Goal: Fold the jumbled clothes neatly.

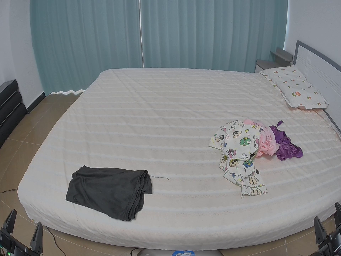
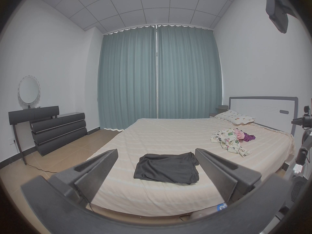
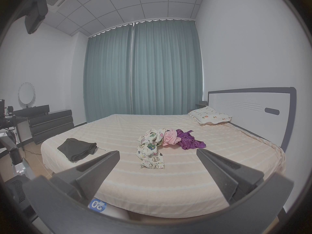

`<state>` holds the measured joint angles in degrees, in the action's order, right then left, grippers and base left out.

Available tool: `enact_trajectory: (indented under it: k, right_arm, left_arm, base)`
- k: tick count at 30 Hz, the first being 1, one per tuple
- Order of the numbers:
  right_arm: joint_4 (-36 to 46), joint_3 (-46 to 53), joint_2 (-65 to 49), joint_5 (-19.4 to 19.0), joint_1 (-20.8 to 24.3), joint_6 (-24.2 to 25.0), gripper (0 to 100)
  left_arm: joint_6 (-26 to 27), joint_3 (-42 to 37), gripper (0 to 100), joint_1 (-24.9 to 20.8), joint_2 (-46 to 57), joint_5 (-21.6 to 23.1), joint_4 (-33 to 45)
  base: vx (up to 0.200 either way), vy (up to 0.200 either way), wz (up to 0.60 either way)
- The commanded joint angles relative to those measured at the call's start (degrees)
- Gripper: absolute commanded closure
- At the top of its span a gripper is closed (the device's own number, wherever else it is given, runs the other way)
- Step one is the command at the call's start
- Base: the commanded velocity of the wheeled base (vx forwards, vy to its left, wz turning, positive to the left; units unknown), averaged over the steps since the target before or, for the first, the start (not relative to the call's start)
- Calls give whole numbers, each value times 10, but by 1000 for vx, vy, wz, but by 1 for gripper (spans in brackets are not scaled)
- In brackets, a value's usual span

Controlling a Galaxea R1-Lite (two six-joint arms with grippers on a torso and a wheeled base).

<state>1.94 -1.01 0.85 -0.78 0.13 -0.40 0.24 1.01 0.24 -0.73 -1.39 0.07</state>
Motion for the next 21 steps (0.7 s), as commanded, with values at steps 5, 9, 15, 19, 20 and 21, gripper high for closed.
enact_trajectory:
  k: [5, 9, 15, 19, 20, 21]
  right_arm:
    - [1, 4, -8, 0, 0, 0, 0]
    - [0, 4, -8, 0, 0, 0, 0]
    - [1, 4, -8, 0, 1, 0, 0]
    - [1, 4, -8, 0, 1, 0, 0]
    - [1, 4, -8, 0, 1, 0, 0]
    - [0, 4, -8, 0, 1, 0, 0]
  left_arm:
    - [0, -10, 0, 0, 7, 0, 0]
    - [0, -10, 0, 0, 7, 0, 0]
    - [0, -10, 0, 0, 7, 0, 0]
    - [0, -10, 0, 0, 7, 0, 0]
    - [0, -10, 0, 0, 7, 0, 0]
    - [0, -10, 0, 0, 7, 0, 0]
  base:
    - [0, 0, 0]
    - [0, 0, 0]
    - [0, 0, 0]
    - [0, 0, 0]
    - [0, 0, 0]
    - [0, 0, 0]
